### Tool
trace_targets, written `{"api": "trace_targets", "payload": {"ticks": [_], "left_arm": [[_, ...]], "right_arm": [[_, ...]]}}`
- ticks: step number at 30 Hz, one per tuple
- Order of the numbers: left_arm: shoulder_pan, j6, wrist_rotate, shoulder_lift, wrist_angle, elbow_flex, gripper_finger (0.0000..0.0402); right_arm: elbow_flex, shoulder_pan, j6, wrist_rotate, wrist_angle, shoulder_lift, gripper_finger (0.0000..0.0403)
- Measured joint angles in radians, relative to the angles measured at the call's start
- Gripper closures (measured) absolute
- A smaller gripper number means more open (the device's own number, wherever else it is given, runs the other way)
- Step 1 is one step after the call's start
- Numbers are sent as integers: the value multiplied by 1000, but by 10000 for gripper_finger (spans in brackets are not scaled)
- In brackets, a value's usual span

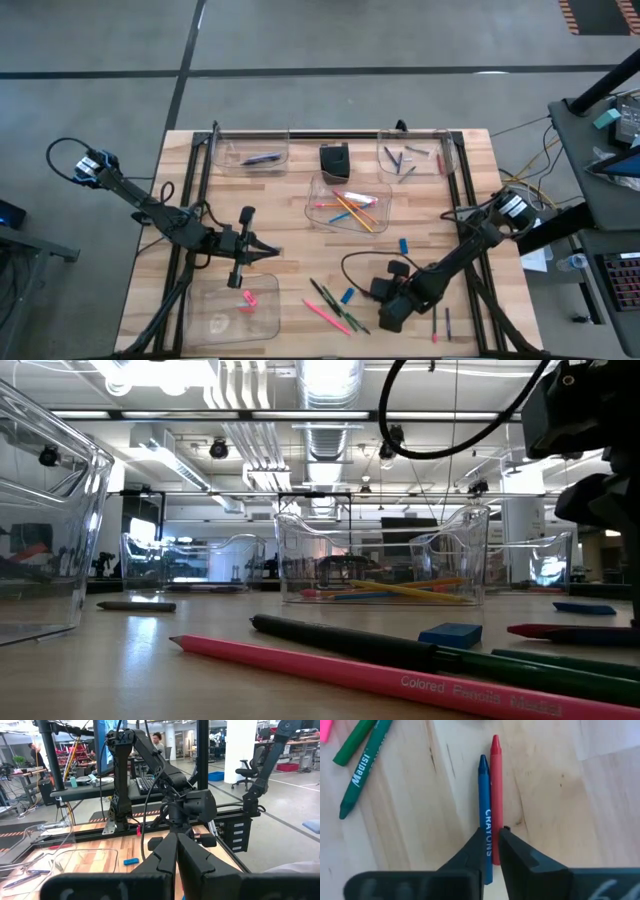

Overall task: Sort crayons/erasers/pens/pencils in bins
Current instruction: Put the blue crayon into the top right transparent bin

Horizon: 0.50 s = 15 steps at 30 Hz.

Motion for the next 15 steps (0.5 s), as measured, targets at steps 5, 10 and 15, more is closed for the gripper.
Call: {"api": "trace_targets", "payload": {"ticks": [5,10,15], "left_arm": [[0,0,0,0,0,0,402],[0,0,0,0,0,0,402],[0,0,0,0,0,0,402]], "right_arm": [[1,1,-8,-4,4,-61,382],[-6,2,-9,13,-12,-104,393],[-13,9,-3,15,-1,-118,389]]}}
